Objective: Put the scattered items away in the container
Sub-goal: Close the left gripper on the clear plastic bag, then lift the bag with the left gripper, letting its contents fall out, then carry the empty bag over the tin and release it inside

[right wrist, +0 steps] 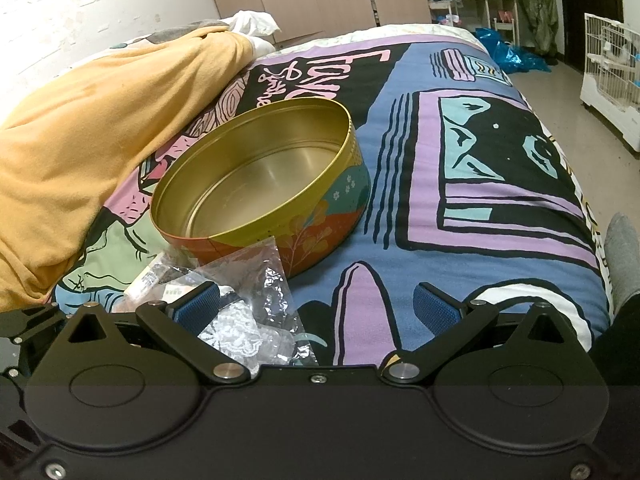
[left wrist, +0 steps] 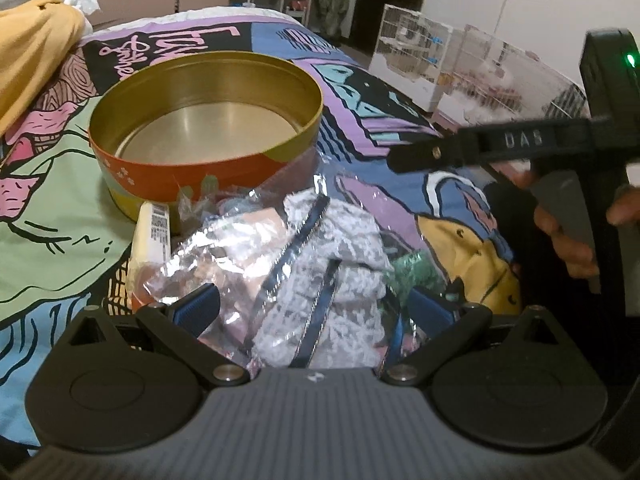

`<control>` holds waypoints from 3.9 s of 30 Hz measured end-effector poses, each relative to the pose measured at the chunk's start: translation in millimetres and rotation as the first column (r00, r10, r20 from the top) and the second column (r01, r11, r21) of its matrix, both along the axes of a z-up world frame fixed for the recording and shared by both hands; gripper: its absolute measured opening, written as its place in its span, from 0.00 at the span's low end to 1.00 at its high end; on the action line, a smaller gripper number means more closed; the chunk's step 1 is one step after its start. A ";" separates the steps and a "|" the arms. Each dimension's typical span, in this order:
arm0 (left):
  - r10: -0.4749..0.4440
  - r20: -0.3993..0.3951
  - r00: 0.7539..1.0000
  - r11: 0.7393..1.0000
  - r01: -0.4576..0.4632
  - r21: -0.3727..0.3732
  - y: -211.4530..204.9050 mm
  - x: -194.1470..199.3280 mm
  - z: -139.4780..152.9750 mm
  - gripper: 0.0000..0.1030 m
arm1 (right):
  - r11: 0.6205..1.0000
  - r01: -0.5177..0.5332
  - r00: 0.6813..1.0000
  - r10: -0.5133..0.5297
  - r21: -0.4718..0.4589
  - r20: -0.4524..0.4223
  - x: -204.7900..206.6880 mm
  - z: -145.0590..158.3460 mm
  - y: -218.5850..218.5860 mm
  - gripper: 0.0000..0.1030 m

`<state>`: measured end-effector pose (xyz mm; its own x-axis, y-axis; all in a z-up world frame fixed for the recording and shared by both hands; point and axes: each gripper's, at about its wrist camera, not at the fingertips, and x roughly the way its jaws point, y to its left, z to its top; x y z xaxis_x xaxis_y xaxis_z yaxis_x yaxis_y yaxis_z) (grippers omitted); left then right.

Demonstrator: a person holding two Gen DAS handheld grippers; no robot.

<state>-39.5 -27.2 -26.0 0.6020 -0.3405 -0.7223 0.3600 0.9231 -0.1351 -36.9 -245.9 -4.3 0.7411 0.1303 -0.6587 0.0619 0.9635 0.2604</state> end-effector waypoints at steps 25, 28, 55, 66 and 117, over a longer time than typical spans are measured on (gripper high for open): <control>-0.120 -0.088 0.989 0.975 0.134 0.176 -20.8 18.7 -53.6 0.99 | 1.000 -0.002 1.000 0.002 -0.006 -0.014 3.8 -2.3 5.1 1.00; -0.086 -0.142 0.986 0.984 0.107 0.145 -15.3 24.0 -64.6 0.99 | 1.000 -0.002 1.000 0.002 -0.005 -0.013 4.2 -2.3 4.7 1.00; -0.125 -0.057 0.991 0.992 0.124 -0.013 -14.7 0.2 -40.5 0.12 | 1.000 0.007 1.000 -0.007 0.012 -0.014 4.0 -5.0 0.0 1.00; -0.092 0.041 0.995 0.990 0.096 -0.104 12.2 -13.8 9.2 0.07 | 0.999 0.026 1.000 -0.026 0.043 -0.007 3.8 -4.1 -6.0 1.00; 0.102 0.196 0.975 0.987 -0.075 -0.143 53.0 14.4 78.1 0.07 | 1.000 0.001 0.999 -0.001 -0.007 -0.050 8.6 -8.1 7.6 1.00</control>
<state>-25.2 25.8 52.1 0.7626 -0.3646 -0.5343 0.3100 0.9310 -0.1928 -28.3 -238.3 -12.4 0.7075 0.1250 -0.6956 0.0757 0.9651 0.2505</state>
